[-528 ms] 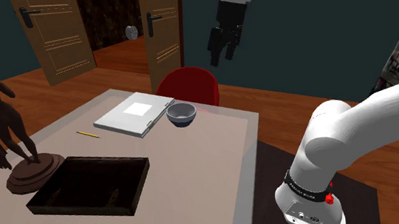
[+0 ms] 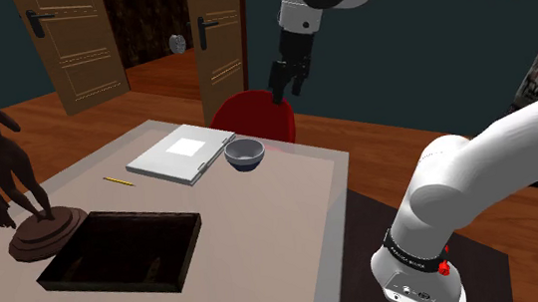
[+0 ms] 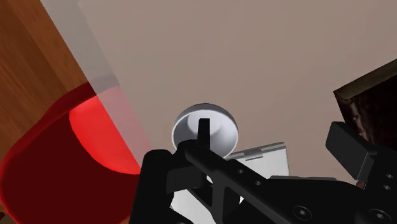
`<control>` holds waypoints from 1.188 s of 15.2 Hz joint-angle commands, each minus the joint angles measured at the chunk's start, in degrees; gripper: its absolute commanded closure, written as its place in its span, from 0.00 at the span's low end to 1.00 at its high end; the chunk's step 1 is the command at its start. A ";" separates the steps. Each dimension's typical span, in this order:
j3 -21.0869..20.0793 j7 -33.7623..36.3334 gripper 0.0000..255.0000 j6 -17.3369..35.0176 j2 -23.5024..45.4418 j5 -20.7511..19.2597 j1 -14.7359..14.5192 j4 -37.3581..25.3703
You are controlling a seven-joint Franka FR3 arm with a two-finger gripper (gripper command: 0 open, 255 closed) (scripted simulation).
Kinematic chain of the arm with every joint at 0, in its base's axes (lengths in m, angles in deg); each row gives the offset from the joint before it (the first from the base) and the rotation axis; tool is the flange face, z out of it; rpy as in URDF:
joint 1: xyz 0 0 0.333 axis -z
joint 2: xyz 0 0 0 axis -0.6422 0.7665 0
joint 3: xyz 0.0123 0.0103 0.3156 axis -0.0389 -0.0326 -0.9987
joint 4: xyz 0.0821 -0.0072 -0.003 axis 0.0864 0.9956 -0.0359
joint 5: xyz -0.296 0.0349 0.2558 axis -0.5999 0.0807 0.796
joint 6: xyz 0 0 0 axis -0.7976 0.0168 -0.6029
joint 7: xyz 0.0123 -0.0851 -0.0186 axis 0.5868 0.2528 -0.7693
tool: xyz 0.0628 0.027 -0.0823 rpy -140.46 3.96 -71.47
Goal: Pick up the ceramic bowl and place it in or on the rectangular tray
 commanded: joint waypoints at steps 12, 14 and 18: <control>5.08 -7.51 0.00 21.11 23.18 -0.65 1.68 -2.05; 5.75 -8.76 0.00 23.70 27.27 -0.24 1.86 -3.52; 6.80 -11.40 0.00 28.18 35.69 1.08 2.35 -7.37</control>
